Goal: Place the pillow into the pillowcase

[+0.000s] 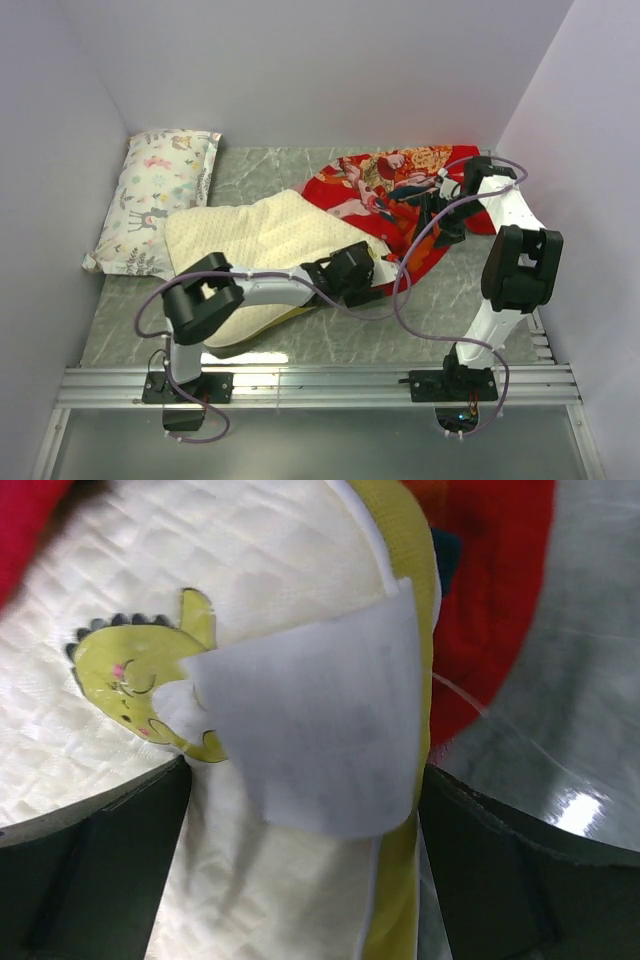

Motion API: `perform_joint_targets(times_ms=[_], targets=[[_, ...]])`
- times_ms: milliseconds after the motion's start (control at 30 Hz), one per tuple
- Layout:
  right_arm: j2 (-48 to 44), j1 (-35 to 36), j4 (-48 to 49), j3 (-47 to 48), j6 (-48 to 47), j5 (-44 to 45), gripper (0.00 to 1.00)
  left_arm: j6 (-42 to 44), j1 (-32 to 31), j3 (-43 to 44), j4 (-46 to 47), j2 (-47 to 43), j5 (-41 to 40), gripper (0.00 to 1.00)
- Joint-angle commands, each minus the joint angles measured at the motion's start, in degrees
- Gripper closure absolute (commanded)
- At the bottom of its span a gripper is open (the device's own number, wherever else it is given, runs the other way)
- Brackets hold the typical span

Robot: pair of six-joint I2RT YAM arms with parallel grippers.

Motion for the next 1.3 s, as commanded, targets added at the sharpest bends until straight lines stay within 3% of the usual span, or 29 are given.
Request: perform_joint_targets(times_ms=[0,33,67,100,133,200,233,333,433,600,800,1033,1267], targets=[[-3.2,-1.4,0.4,0.4,1.5,-3.6,0.2,-0.7,0.6,1.7,2.4,6.8,-7.2,0.01],[-3.3,-1.5,0.5,0.2,1.6,-3.5,0.2,-1.3,1.3,3.1,0.8,7.5,-6.0,0.05],[-4.1,-1.6,0.6,-0.1,1.7,-3.5,0.2,-3.7,2.5,4.3,-2.0,7.8,-2.6,0.17],[-4.6,-1.6,0.8,-1.1,1.6,-3.5,0.2,-4.7,5.6,5.4,-7.2,6.6,6.8,0.29],[-5.1,-1.6,1.5,-1.8,1.6,-3.5,0.21,-6.1,7.2,6.1,-8.4,5.3,11.6,0.55],[-6.9,-1.6,2.6,-3.9,2.4,-3.0,0.23,-8.6,12.3,7.8,-11.7,1.8,21.0,0.7],[-7.9,-1.4,3.8,-4.6,2.9,-3.0,0.24,-9.8,14.2,9.5,-14.7,0.9,31.4,0.83],[-8.7,-0.8,6.4,-6.5,4.5,-3.3,0.28,-11.9,21.2,13.1,-20.6,0.0,51.0,1.0],[-8.8,1.0,8.7,-7.2,6.2,-4.4,0.31,-12.8,25.5,16.0,-24.7,2.3,63.8,1.0],[-9.5,6.3,17.0,-10.7,13.1,-5.9,0.31,-21.4,30.2,15.7,-20.1,6.6,74.1,1.0],[-8.9,13.8,34.6,-17.0,26.4,-1.4,0.36,-30.9,32.3,16.3,-12.6,8.4,79.1,1.0],[-6.3,16.0,46.4,-23.3,39.8,3.7,0.49,-37.2,34.0,15.7,-6.9,8.8,80.6,0.99],[-1.7,20.8,48.6,-22.4,46.1,11.1,0.3,-41.5,35.0,15.3,-3.2,9.7,82.2,0.99]])
